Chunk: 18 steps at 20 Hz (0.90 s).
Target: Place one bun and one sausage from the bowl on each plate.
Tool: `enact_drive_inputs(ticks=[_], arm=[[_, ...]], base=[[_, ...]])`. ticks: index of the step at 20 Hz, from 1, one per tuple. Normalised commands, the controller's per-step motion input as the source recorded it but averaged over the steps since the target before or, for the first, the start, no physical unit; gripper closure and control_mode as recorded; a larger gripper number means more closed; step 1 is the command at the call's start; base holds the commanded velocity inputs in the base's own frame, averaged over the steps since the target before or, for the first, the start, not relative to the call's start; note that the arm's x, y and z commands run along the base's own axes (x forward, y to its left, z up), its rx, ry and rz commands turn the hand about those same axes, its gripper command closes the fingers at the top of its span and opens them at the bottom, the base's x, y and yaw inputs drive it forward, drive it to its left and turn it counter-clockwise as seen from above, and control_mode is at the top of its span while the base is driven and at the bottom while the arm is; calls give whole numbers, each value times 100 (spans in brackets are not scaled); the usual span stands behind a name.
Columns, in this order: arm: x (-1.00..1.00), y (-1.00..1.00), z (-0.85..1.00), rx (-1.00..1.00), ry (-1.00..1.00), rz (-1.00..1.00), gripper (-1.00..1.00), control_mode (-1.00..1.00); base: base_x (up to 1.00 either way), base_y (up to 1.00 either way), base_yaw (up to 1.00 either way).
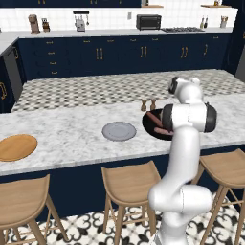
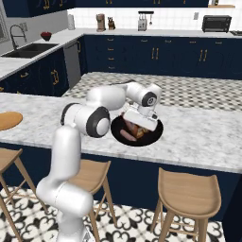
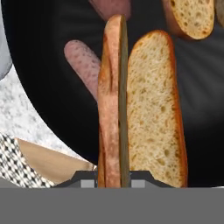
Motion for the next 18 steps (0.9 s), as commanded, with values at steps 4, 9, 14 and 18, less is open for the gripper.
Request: enact_drive_inputs(ticks=[4, 9, 14, 18], arm=[[-55, 47, 46, 0, -17, 0, 100, -100], [-92, 52, 79, -9, -35, 1, 100, -100], [-100, 59, 67, -17, -40, 7, 100, -100], [-100, 87, 16, -16, -41, 14, 100, -100]], base=[[0, 0, 0], [0, 0, 0], [0, 0, 0], [0, 0, 0]])
